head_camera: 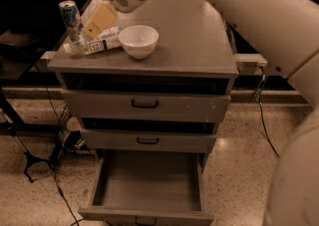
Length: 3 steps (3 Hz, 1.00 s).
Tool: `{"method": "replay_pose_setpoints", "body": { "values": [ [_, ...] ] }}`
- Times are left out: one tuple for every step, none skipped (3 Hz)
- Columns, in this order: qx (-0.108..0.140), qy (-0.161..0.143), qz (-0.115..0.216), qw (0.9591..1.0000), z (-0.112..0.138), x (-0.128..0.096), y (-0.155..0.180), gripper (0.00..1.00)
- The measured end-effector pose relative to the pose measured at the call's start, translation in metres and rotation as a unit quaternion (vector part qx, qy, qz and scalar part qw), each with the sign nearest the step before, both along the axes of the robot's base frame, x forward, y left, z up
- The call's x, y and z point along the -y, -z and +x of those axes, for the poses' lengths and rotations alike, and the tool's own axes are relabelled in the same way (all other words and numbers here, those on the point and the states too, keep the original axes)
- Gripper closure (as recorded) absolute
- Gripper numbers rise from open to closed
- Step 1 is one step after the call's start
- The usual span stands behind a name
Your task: Place redbull can into bottom drawer
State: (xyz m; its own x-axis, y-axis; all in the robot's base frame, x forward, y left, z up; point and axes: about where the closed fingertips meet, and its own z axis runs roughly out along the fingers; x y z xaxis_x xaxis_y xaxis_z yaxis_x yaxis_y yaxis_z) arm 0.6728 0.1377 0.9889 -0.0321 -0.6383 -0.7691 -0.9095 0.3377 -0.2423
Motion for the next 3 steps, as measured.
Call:
{"method": "replay_pose_setpoints", "body": {
  "values": [
    [-0.007, 0.003, 0.035, 0.9994, 0.034, -0.040, 0.011, 0.00],
    [-0.015, -0.003, 0.049, 0.9987, 0.061, -0.078, 0.024, 0.00],
    [-0.028, -0.010, 0.052, 0.9982, 0.078, -0.112, 0.044, 0.00]
  ]
}}
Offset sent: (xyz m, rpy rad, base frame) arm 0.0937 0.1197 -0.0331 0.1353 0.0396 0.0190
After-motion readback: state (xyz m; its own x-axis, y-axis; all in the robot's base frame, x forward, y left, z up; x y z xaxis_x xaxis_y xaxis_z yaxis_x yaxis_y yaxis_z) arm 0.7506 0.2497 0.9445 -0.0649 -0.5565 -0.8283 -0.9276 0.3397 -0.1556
